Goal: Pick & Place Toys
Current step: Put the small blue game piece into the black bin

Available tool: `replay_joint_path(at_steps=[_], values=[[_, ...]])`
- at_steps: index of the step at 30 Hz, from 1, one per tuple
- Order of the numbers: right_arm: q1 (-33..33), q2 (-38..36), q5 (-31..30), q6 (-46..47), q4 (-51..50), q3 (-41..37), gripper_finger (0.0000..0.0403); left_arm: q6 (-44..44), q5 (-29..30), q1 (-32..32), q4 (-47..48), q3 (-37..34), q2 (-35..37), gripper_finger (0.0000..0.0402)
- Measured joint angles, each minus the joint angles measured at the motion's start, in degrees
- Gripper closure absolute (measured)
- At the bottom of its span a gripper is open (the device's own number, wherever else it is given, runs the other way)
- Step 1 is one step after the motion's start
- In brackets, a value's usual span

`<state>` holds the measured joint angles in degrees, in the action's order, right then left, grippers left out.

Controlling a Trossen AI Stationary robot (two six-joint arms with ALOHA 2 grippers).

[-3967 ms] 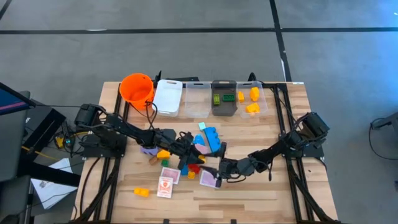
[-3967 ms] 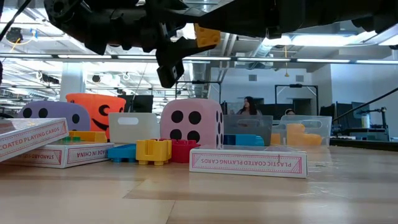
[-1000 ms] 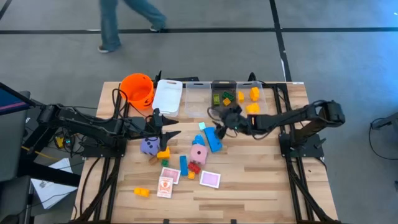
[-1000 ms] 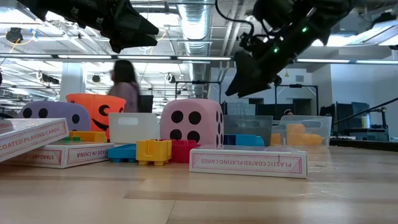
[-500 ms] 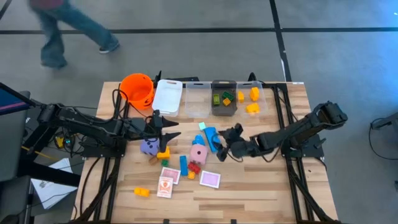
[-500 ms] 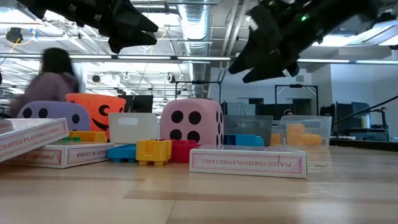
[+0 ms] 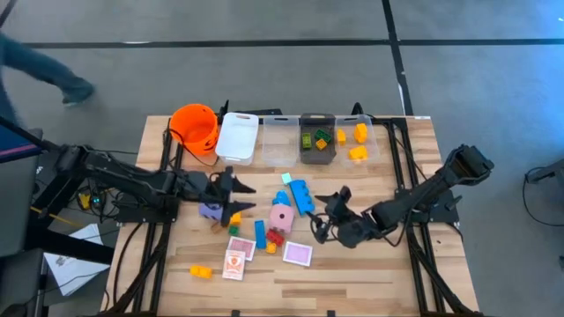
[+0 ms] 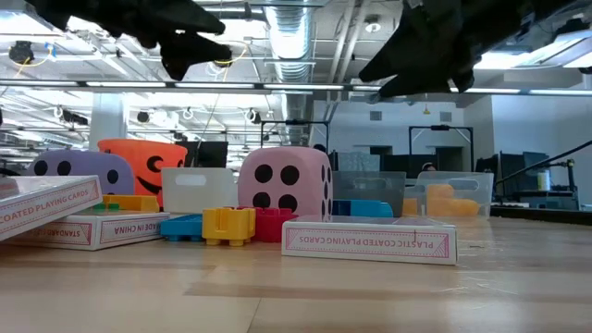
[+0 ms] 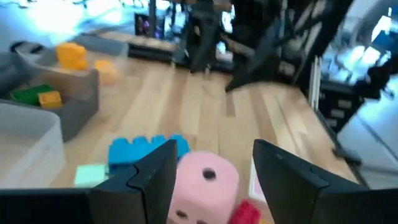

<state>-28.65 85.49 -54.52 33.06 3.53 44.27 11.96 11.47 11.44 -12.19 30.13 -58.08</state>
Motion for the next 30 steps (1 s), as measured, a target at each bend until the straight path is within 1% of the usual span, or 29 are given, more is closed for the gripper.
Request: replay_joint_path(at_steps=[2, 5, 9, 12, 17, 22, 26, 30], values=[[-0.31, 0.0, 0.0, 0.0, 0.1, 0.0, 0.0132, -1.62, 0.8, 1.88, -0.41, 0.04, -1.8, 0.0198], [-0.25, 0.0, 0.0, 0.0, 0.13, 0.0, 0.0132, -7.14, 2.04, 4.8, -0.28, 0.02, -5.12, 0.0198], [-0.21, 0.0, 0.05, 0.0, 0.13, 0.0, 0.0132, -16.39, 6.63, 7.9, -0.76, 0.02, -9.6, 0.0198], [-0.25, 0.0, 0.24, 0.02, 0.13, 0.0, 0.0132, -20.96, 6.81, 9.06, -2.55, -0.02, -12.62, 0.0194], [-0.23, 0.0, 0.26, 0.02, 0.34, 0.0, 0.0132, -20.78, 6.67, 10.08, -10.21, -0.02, -16.81, 0.0176], [-0.23, 0.0, 0.34, 0.9, 0.37, 0.0, 0.0132, -20.71, 3.25, 10.18, -16.53, -0.02, -19.7, 0.0151], [-0.21, 0.0, 0.46, 1.5, 0.37, 0.0, 0.0132, -19.6, 0.88, 10.18, -18.52, -0.02, -21.24, 0.0131], [-0.23, 0.0, 0.46, 1.51, 0.59, 0.0, 0.0132, -18.66, 0.63, 10.18, -18.88, -0.02, -21.6, 0.0114]])
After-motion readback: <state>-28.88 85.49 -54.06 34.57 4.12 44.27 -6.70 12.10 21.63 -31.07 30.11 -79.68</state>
